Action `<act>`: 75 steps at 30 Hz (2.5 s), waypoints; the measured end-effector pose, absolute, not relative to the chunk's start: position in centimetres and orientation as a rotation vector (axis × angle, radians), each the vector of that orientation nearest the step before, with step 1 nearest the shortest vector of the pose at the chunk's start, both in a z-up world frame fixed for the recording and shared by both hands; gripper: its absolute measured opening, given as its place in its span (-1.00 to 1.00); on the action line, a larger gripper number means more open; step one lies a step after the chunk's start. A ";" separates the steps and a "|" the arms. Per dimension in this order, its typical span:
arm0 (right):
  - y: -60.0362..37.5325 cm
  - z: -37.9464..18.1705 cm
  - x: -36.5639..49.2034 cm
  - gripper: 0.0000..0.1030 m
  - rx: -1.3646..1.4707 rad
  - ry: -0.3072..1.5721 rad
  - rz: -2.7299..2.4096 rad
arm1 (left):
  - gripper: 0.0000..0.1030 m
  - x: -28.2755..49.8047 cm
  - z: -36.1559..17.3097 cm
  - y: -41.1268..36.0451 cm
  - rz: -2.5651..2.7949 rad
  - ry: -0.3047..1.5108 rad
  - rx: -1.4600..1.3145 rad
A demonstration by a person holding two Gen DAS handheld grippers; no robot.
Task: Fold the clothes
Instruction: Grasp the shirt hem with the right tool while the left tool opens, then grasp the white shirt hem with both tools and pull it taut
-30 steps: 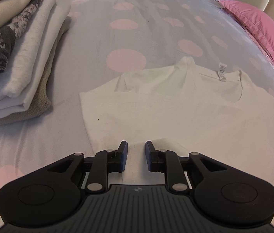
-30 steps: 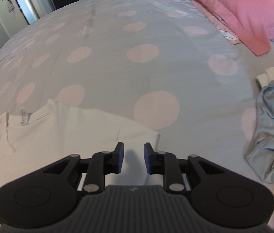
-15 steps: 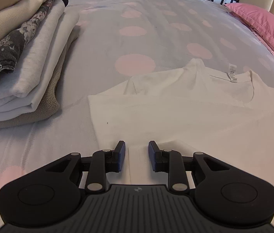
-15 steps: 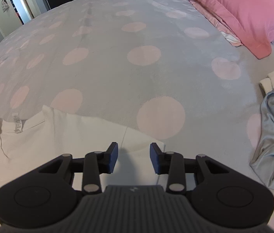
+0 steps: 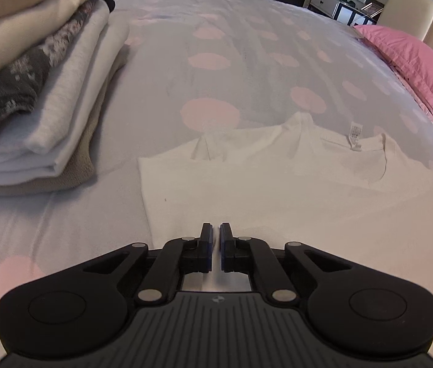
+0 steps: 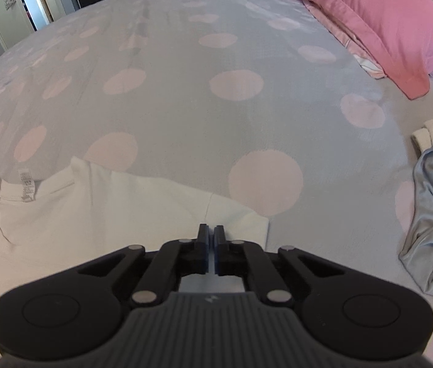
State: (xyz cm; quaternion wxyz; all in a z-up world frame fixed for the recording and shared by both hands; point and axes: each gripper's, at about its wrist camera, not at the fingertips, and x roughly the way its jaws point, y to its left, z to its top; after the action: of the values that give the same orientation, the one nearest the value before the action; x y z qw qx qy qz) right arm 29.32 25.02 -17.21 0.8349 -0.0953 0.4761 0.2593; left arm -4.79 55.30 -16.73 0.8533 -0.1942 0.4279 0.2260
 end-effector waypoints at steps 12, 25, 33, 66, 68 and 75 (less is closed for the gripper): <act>25.3 -17.3 30.0 -1.00 -0.168 1.000 0.554 | -0.95 -2.6 -16.0 58.8 0.567 0.996 -0.363; 23.5 -17.2 30.2 -0.44 -0.125 1.027 0.587 | -0.37 -6.0 -16.6 59.0 0.482 0.933 -0.502; 24.5 -17.9 30.5 -0.33 -0.159 1.020 0.536 | -0.37 -6.5 -17.5 59.3 0.487 0.955 -0.533; 19.6 -14.6 20.9 -0.53 -0.273 1.032 0.797 | -0.36 -8.3 -17.7 54.5 0.405 1.020 -0.532; 19.1 -14.5 18.4 -0.39 -0.330 1.035 0.843 | -0.36 -8.4 -17.4 54.5 0.410 1.013 -0.540; 18.1 -16.1 12.4 -0.22 -0.585 0.977 0.906 | -0.36 -9.2 -17.0 54.6 0.416 1.000 -0.581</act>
State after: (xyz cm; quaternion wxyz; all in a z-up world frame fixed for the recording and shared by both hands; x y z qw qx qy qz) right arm 12.36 18.12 -16.10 0.7465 -0.2675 0.4467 0.4143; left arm -9.18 54.64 -17.05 0.8169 -0.2725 0.4693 0.1954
